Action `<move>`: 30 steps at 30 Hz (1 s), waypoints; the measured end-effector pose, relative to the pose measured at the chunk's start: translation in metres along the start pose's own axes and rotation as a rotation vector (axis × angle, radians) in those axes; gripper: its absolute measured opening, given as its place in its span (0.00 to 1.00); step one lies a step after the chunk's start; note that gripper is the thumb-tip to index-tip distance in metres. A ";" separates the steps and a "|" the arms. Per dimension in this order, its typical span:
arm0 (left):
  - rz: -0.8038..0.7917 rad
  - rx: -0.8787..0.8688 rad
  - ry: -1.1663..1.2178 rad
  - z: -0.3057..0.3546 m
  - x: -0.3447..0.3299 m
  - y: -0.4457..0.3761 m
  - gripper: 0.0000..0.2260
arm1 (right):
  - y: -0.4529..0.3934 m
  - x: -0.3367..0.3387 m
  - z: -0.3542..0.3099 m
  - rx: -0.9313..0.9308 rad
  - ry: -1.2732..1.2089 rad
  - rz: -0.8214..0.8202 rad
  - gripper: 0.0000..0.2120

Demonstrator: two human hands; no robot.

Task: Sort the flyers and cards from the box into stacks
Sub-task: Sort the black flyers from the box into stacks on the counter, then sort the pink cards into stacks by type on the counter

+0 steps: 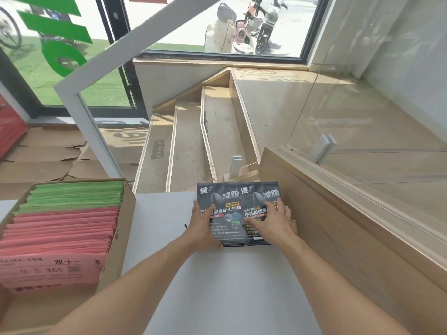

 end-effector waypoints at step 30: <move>1.085 -0.131 0.161 -0.009 0.095 0.241 0.18 | 0.202 -0.072 -0.183 0.976 -0.226 0.015 0.19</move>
Point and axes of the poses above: each hand's wrist, its own y-axis away from the middle knuckle, its own x-axis out of the back of the hand, z = x × y, the point moved 7 cm from there along -y, towards the middle knuckle, and after that the axes turned 12 degrees about -x, right-handed, at the moved point
